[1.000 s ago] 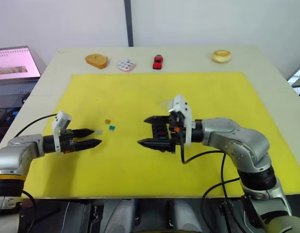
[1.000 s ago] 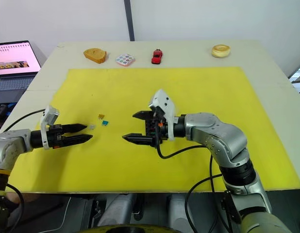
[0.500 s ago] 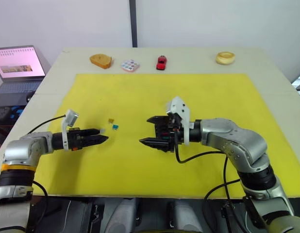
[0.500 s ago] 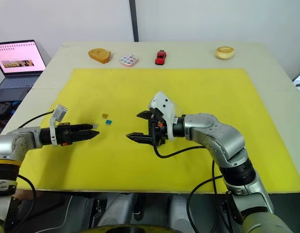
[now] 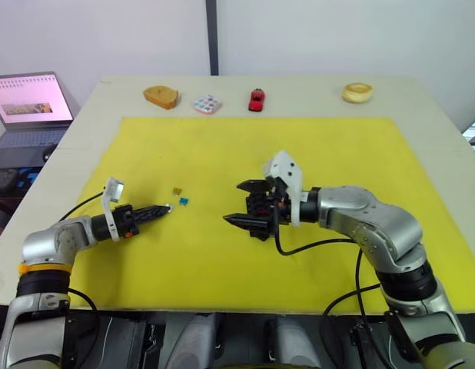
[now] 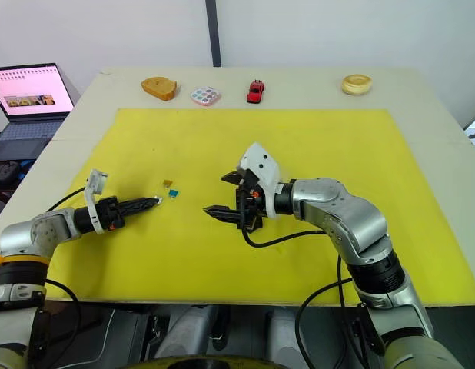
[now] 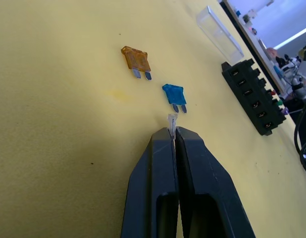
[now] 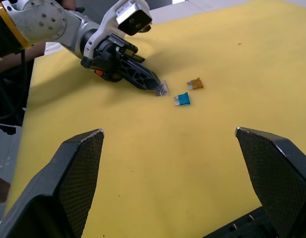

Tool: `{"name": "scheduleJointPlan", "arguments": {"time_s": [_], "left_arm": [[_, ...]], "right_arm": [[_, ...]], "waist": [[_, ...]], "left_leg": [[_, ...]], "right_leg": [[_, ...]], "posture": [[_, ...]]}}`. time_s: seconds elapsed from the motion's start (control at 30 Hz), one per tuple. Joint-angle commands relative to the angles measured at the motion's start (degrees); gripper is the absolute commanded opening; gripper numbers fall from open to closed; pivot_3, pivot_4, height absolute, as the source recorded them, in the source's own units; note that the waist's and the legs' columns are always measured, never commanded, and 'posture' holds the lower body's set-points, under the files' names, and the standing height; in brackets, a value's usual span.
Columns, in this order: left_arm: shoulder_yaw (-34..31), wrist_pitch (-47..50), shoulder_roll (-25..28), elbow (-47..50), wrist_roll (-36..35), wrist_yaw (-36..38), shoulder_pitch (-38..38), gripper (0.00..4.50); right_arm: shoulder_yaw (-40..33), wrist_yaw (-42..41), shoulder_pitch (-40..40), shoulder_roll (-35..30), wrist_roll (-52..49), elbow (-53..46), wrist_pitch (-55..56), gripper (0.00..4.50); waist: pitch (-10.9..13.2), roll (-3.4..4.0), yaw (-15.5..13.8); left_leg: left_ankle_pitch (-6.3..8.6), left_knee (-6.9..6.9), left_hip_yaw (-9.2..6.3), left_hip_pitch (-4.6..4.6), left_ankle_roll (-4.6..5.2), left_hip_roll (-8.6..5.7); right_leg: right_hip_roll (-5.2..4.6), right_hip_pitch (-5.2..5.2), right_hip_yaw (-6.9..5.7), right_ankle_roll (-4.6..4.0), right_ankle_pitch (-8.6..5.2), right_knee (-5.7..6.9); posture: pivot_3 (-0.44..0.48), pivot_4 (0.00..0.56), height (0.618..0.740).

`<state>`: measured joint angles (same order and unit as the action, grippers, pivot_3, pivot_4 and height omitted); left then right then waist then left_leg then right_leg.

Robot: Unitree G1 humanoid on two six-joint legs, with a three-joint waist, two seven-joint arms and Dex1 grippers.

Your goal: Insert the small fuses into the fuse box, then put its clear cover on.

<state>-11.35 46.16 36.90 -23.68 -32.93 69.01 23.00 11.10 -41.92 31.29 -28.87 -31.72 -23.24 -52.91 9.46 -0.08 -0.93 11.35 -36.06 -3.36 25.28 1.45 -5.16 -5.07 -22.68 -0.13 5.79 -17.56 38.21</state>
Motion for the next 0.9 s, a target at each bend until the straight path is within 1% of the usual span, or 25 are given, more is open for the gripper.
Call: {"name": "scheduleJointPlan", "arguments": {"time_s": [0.03,0.1,0.17,0.23,0.3,0.33,0.4,0.47,0.53,0.63,0.73,0.83,0.9], "left_arm": [[-1.0,3.2,-0.6,2.6,-2.6,-0.6,-2.1,0.03],[-3.1,5.1,0.0,5.4,-4.8,-1.0,-3.0,0.03],[-6.6,8.4,0.6,9.5,-8.7,-2.1,-3.6,0.03],[-10.4,13.0,0.9,15.8,-14.5,-3.8,-3.8,0.03],[-12.8,16.3,0.5,20.6,-19.0,-5.9,-3.7,0.03],[-14.1,17.8,0.0,23.1,-21.9,-7.3,-3.2,0.03],[-16.4,20.5,-1.7,28.4,-28.9,-11.1,-1.0,0.03],[-16.8,21.9,-3.2,32.2,-33.7,-14.5,0.9,0.03],[-16.7,22.2,-4.0,34.0,-36.9,-17.3,1.8,0.03],[-14.6,21.6,-5.3,36.6,-40.5,-20.6,4.0,0.03],[-12.6,20.5,-5.5,37.7,-41.2,-21.6,5.2,0.0],[-11.3,19.1,-5.3,37.3,-40.5,-21.7,5.8,0.0],[-10.4,17.8,-5.2,36.9,-39.6,-21.4,5.8,0.0]], "right_arm": [[-1.8,0.2,0.3,-0.4,-1.0,-0.9,-0.4,4.5],[-3.0,0.8,1.0,-0.2,-2.5,-1.3,-2.8,4.5],[-6.2,1.8,3.6,0.9,-7.2,-0.8,-9.1,4.5],[-10.3,1.6,8.3,1.5,-13.4,2.0,-17.0,4.5],[-13.4,1.2,11.7,1.6,-17.6,4.4,-21.7,4.5],[-14.8,1.0,13.7,1.5,-19.0,5.8,-23.0,4.5],[-14.8,0.6,18.0,0.3,-19.1,8.6,-24.1,4.5],[-13.7,-0.6,20.9,-0.7,-19.4,10.0,-25.1,4.5],[-13.4,-1.2,22.5,-1.0,-20.1,10.9,-25.9,4.5],[-15.6,-0.3,26.8,1.7,-23.3,13.9,-29.1,4.5],[-17.9,0.9,29.0,3.8,-25.8,15.5,-31.5,3.65],[-18.9,2.3,29.6,4.6,-26.7,16.0,-32.9,2.23],[-19.1,3.2,29.7,5.2,-27.1,15.9,-33.4,2.23]], "waist": [[0.0,0.0,0.2],[0.0,0.0,0.3],[0.0,-0.02,0.5],[0.0,-0.04,0.7],[0.1,-0.09,0.7],[0.1,-0.09,0.7],[0.1,-0.09,0.7],[0.1,-0.09,0.5],[0.1,-0.1,0.7],[0.1,-0.1,1.3],[0.1,-0.1,1.8],[0.1,-0.1,1.8],[0.1,-0.1,1.8]], "left_leg": [[0.0,0.0,0.0,0.0,0.0,0.0],[0.0,0.02,0.01,0.0,0.0,0.01],[0.0,0.05,0.01,0.02,0.0,0.03],[0.0,0.05,0.01,0.06,0.0,0.04],[0.0,0.06,0.0,0.08,-0.01,0.07],[0.0,0.06,0.0,0.08,-0.01,0.07],[0.0,0.09,0.0,0.07,-0.01,0.07],[0.0,0.08,0.0,0.08,-0.01,0.06],[0.0,0.07,0.01,0.07,-0.01,0.05],[-0.01,0.1,0.03,0.08,-0.01,0.05],[-0.05,0.16,0.03,0.09,-0.06,0.07],[-0.06,0.19,0.03,0.08,-0.07,0.07],[-0.06,0.19,0.04,0.09,-0.07,0.06]], "right_leg": [[0.0,-0.01,0.0,0.0,0.0,0.0],[0.0,-0.03,0.0,0.0,0.0,0.0],[0.0,-0.06,0.01,0.0,0.0,0.0],[0.01,-0.11,0.01,0.0,0.0,0.01],[0.02,-0.1,0.0,0.0,0.0,0.01],[0.02,-0.11,0.0,0.0,0.0,0.0],[0.02,-0.1,0.0,0.0,0.0,-0.03],[0.02,-0.1,0.0,0.0,0.0,-0.04],[0.02,-0.08,0.0,0.0,0.0,-0.04],[0.03,0.04,0.0,0.01,0.0,0.01],[0.05,0.02,0.0,0.01,0.0,0.03],[0.06,0.02,0.0,0.01,0.0,0.02],[0.06,0.01,0.0,0.01,0.0,0.02]], "posture": [[0.0,0.15,0.74],[0.0,0.15,0.74],[0.0,0.15,0.74],[0.0,0.15,0.74],[0.0,0.15,0.74],[0.0,0.15,0.74],[0.0,0.15,0.74],[0.0,0.15,0.74],[0.0,0.15,0.74],[0.0,0.15,0.74],[0.0,0.15,0.74],[0.0,0.15,0.74],[0.0,0.15,0.74]]}}
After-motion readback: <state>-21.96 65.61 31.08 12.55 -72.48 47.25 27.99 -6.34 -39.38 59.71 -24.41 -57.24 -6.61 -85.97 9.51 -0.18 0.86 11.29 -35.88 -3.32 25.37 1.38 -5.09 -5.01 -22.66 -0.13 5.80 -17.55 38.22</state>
